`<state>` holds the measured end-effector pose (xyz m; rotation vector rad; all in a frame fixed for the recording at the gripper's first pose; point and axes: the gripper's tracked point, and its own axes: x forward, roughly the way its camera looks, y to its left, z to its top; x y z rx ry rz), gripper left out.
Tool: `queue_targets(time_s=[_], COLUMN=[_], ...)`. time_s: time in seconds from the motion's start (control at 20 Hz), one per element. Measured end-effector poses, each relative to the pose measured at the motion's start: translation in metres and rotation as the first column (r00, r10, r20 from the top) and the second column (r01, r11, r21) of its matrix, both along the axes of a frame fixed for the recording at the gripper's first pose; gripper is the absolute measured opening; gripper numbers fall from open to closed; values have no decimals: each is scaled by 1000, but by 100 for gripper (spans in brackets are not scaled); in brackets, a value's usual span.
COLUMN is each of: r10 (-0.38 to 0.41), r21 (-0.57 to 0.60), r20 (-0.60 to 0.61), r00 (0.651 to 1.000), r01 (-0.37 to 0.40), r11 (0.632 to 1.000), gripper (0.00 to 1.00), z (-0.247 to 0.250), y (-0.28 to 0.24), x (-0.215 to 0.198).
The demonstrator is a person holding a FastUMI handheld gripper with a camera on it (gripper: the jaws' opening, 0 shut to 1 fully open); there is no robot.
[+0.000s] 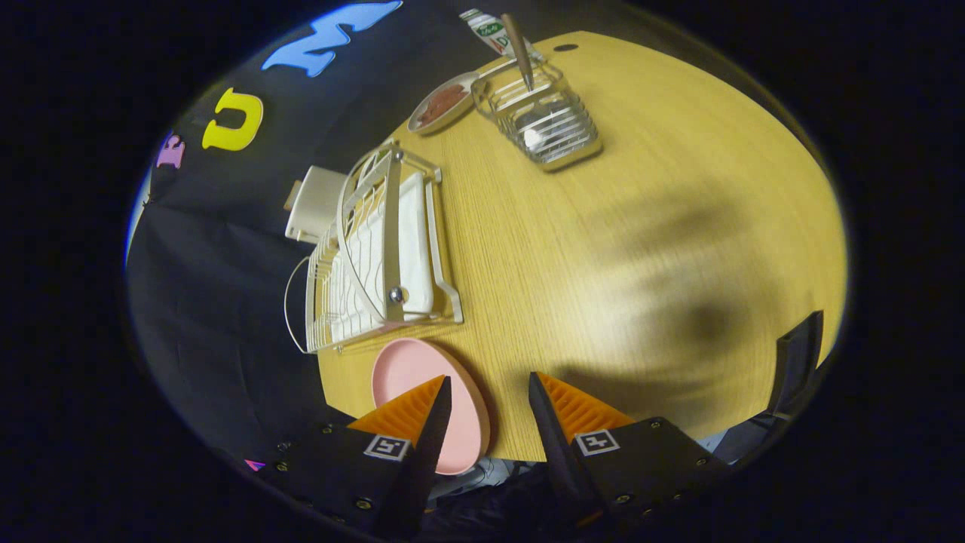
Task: Take the plate from the dish rack, then take the spoon from the basket and place it into the plate.
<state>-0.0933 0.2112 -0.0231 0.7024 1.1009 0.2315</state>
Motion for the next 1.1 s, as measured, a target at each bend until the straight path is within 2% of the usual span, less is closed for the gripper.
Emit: queue_targets(time_s=[0.2, 0.45, 0.75, 1.1], r10=[-165, -304, -373, -401], r21=[7, -49, -116, -158], r20=[103, 268, 391, 397], r00=[981, 914, 841, 825], r01=[165, 328, 447, 492], r11=[986, 943, 887, 856], gripper=[65, 65, 65, 65], z=[39, 75, 91, 68], y=[-43, -92, -120, -133], x=[51, 115, 179, 237])
